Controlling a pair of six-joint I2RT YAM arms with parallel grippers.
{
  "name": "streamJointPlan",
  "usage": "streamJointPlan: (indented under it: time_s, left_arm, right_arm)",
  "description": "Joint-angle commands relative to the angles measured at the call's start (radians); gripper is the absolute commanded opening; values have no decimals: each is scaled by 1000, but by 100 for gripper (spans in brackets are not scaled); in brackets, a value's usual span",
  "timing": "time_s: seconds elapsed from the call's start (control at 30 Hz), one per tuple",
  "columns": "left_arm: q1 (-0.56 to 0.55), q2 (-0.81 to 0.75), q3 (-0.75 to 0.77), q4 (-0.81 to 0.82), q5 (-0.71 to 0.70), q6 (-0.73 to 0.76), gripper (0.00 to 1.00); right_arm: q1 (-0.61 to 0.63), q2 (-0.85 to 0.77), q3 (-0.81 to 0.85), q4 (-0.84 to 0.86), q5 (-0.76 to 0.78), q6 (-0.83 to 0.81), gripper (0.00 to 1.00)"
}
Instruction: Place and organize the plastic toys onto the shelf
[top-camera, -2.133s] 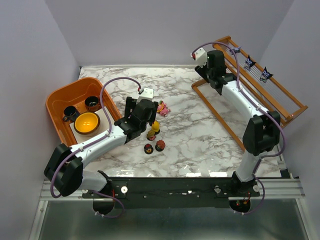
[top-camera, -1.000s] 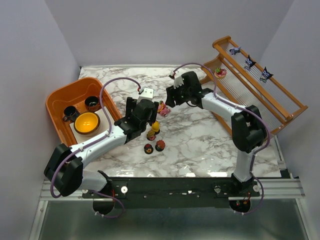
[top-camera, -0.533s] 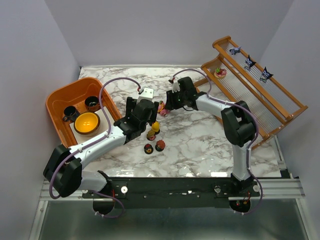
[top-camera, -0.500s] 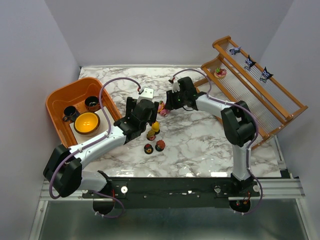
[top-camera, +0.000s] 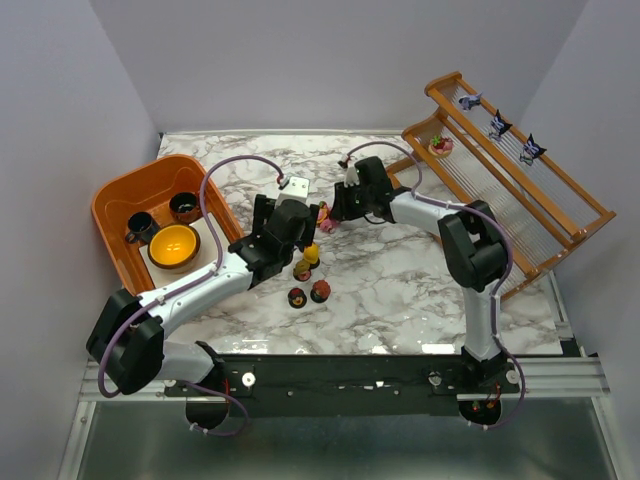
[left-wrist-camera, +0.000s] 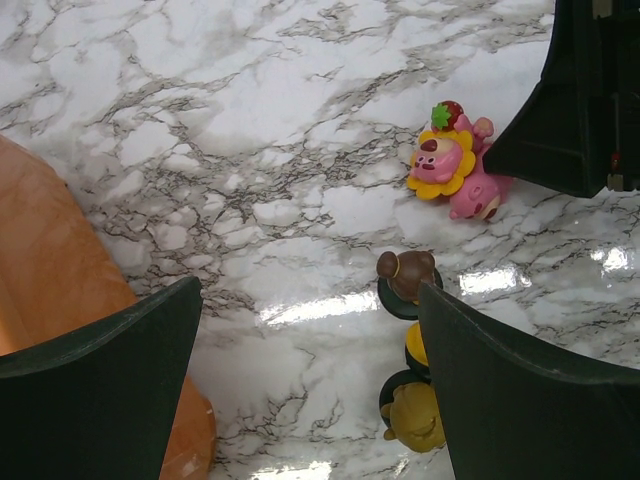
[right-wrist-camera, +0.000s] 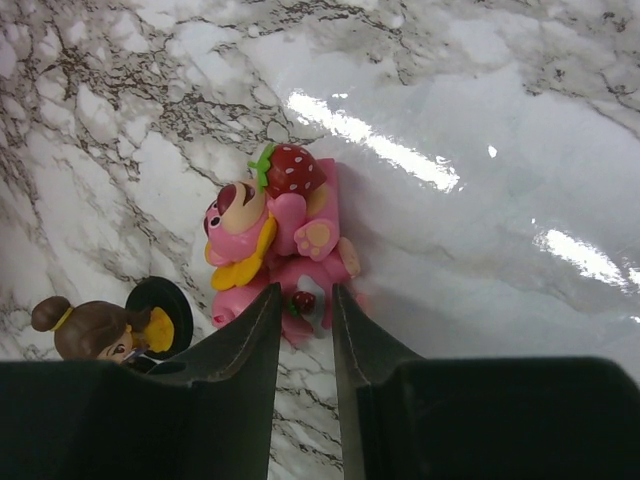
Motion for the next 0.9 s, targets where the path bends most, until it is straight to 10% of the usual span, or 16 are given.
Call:
streamJointPlan:
  time_s: [0.0,0.43,0.87]
  left_arm:
    - [-9,-22,-10,25,-19,3,99]
    - [-12,-16,-5,21,2,-12,99]
    - [-12,49,19,-4,137,-100,99]
  right_arm:
    - [2,-36,-86,37,-16,24,29]
    - [8,-240,-353,145,55,182,1]
    - [25,-407,-525,202,182,376,1]
